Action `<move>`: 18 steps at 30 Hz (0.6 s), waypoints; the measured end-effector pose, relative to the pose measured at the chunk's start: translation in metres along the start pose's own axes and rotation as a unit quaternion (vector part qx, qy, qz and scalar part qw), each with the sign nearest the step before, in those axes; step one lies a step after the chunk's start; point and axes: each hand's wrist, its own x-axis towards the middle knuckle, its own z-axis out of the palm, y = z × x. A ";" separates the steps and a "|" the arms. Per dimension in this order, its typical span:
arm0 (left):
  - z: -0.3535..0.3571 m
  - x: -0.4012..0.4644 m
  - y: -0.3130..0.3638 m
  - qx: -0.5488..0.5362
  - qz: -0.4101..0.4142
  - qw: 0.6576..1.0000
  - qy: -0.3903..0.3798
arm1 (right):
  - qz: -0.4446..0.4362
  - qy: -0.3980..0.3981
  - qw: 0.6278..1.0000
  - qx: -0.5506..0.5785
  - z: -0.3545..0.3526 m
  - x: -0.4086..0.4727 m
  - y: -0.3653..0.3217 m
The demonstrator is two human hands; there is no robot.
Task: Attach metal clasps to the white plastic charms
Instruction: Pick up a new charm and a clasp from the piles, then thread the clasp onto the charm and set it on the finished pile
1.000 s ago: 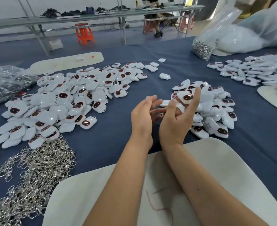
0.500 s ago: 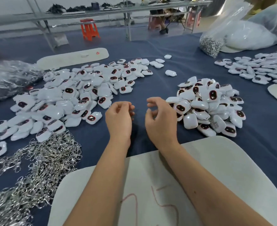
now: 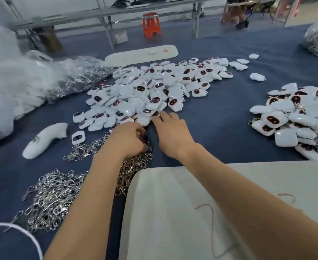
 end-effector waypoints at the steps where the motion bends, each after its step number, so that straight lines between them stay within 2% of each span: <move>1: -0.004 -0.002 -0.002 0.016 0.005 1.000 -0.020 | 0.003 0.012 1.000 -0.001 0.002 0.001 -0.005; 4: -0.006 -0.003 -0.004 0.036 0.014 0.999 -0.014 | 0.005 0.037 0.998 0.042 0.003 -0.002 -0.012; 9: -0.004 -0.006 -0.010 -0.029 0.014 0.999 0.027 | -0.006 0.044 0.997 0.058 0.001 -0.008 -0.012; 13: -0.006 -0.008 -0.013 -0.093 0.015 0.993 0.065 | -0.034 -0.001 0.994 0.106 -0.007 -0.012 -0.011; 18: -0.011 -0.006 -0.007 -0.066 -0.008 0.996 0.057 | -0.019 -0.021 0.984 0.178 -0.009 -0.013 -0.009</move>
